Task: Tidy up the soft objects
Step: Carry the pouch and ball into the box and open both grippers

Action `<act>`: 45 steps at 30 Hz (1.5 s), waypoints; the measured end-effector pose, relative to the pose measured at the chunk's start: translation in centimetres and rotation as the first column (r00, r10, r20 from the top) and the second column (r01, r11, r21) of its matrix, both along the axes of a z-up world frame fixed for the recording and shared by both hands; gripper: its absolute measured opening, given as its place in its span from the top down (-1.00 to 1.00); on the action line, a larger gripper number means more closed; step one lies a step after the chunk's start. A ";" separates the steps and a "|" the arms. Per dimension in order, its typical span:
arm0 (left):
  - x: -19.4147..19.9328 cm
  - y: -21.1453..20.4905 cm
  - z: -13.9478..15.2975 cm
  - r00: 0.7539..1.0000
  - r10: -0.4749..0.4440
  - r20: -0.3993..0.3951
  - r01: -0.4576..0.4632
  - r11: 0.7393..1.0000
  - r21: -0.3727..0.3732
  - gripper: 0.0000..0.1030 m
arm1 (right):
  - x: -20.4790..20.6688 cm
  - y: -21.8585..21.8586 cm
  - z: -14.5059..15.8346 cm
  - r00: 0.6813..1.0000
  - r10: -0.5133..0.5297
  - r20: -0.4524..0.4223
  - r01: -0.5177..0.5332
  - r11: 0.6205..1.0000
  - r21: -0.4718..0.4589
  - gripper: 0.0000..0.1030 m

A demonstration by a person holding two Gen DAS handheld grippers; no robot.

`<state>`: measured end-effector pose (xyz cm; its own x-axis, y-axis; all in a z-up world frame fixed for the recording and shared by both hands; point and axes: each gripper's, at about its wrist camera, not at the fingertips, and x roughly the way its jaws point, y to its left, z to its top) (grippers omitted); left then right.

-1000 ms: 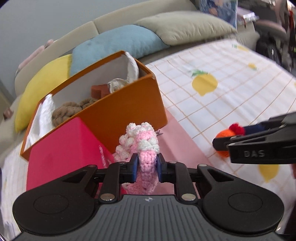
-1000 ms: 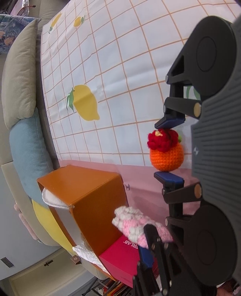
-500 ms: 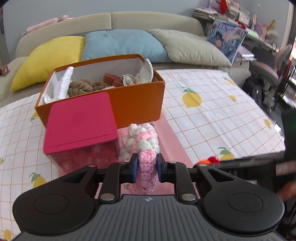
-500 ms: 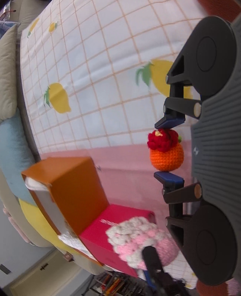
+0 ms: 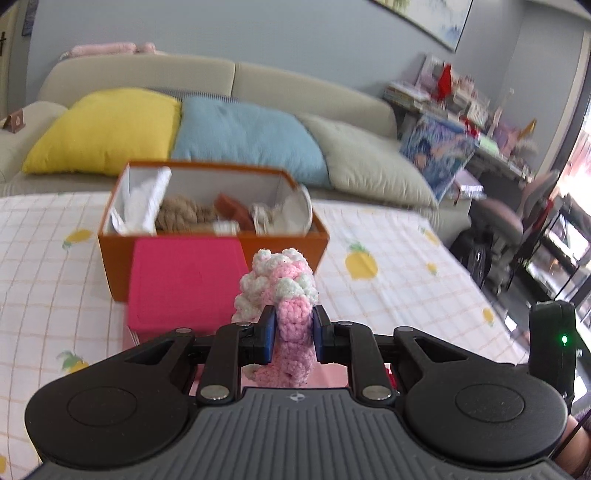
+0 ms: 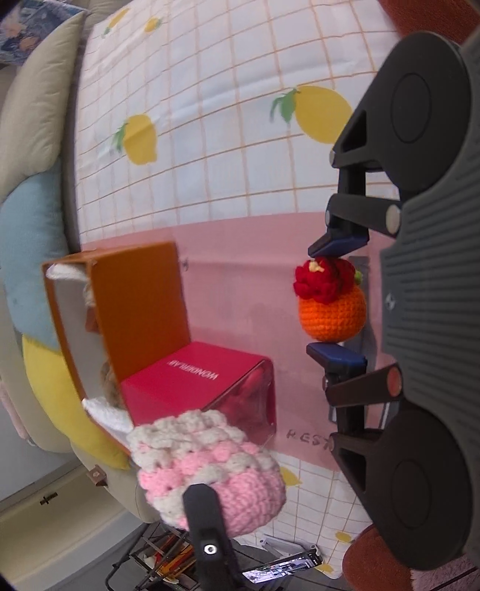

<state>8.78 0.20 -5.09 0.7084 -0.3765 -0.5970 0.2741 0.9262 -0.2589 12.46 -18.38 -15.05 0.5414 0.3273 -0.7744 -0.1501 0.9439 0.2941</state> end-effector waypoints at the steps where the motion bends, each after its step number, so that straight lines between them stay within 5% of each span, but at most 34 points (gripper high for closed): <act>1: 0.2 0.3 0.4 1.000 0.008 0.014 -0.008 1.000 -0.003 0.56 | 0.2 0.2 0.6 1.000 0.002 0.015 -0.002 1.000 -0.002 0.04; 13: 5.5 3.7 3.7 0.992 0.074 0.101 -0.077 0.997 0.021 0.56 | 6.4 2.7 7.5 0.978 0.049 0.202 -0.042 0.998 -0.040 0.04; 20: 11.0 5.6 4.1 0.993 0.093 0.070 -0.093 0.996 -0.004 0.56 | 12.1 4.6 9.6 0.955 0.110 0.275 -0.092 0.993 -0.079 0.04; 29: 18.9 5.8 0.3 0.995 0.046 -0.089 -0.052 0.996 -0.068 0.57 | 20.5 6.5 6.7 0.978 0.120 0.171 -0.107 0.991 -0.083 0.04; 35: 21.6 4.0 -2.9 0.985 0.018 -0.171 -0.021 1.000 -0.018 0.56 | 22.9 7.9 3.7 0.979 0.172 0.113 -0.148 0.970 -0.194 0.04; 41: 22.7 1.8 -5.3 0.979 -0.015 -0.205 0.032 0.996 0.080 0.54 | 24.1 7.4 2.0 0.986 0.149 0.077 -0.130 0.969 -0.209 0.03; 45: 23.2 1.9 -5.8 0.967 -0.033 -0.251 0.045 0.998 0.043 0.42 | 24.2 7.1 2.0 0.984 0.160 0.079 -0.140 0.967 -0.214 0.01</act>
